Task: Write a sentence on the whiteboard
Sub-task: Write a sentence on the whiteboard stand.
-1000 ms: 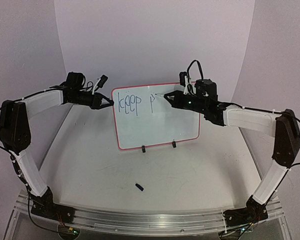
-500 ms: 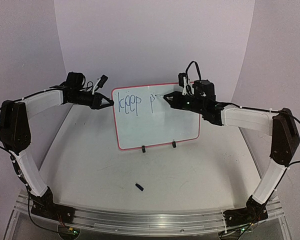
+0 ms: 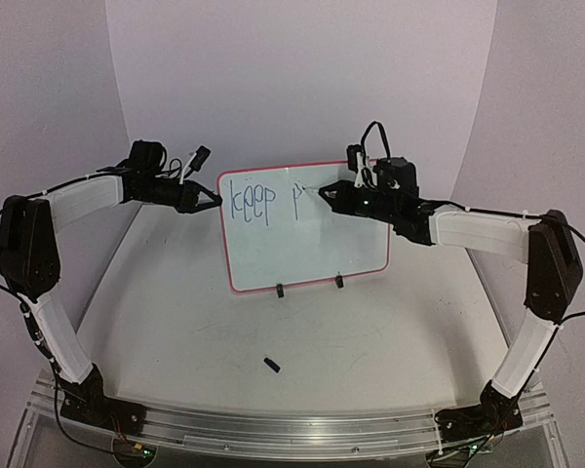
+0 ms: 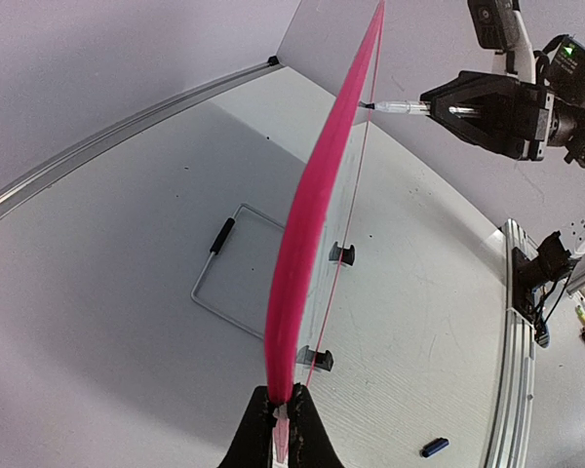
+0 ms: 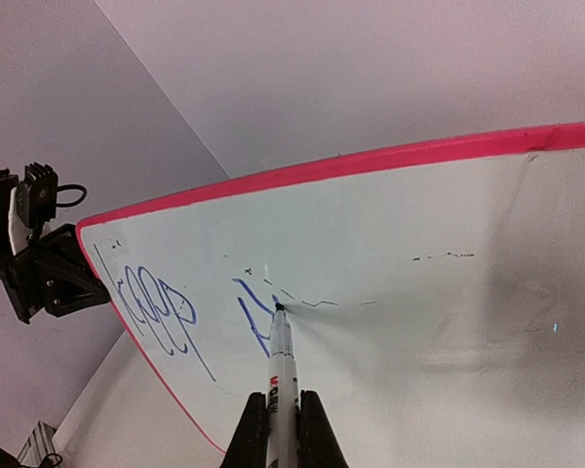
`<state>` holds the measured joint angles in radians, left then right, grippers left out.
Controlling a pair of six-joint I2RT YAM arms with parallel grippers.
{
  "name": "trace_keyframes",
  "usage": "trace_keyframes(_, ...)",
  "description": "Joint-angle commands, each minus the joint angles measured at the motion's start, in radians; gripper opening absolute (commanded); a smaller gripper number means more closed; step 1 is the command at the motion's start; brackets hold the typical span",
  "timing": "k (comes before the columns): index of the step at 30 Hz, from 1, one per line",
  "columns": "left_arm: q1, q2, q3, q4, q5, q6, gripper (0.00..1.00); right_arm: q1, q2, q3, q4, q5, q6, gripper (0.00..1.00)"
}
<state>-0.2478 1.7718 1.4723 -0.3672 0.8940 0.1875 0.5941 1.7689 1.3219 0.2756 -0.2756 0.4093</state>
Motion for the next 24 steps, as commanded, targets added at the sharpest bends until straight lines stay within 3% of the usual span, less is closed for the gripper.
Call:
trace_keyframes(1, -0.017, -0.022, 0.015, -0.061, 0.0, 0.021, 0.0, -0.005, -0.017, -0.031, 0.0, 0.013, 0.004, 0.0)
trace_keyframes(10, -0.017, -0.021, 0.016, -0.061, -0.001, 0.02, 0.0, -0.005, -0.04, -0.054, -0.02, 0.051, -0.004, 0.0)
trace_keyframes(24, -0.018, -0.023, 0.016, -0.062, -0.002, 0.021, 0.0, -0.007, -0.037, 0.044, -0.027, 0.074, -0.037, 0.0)
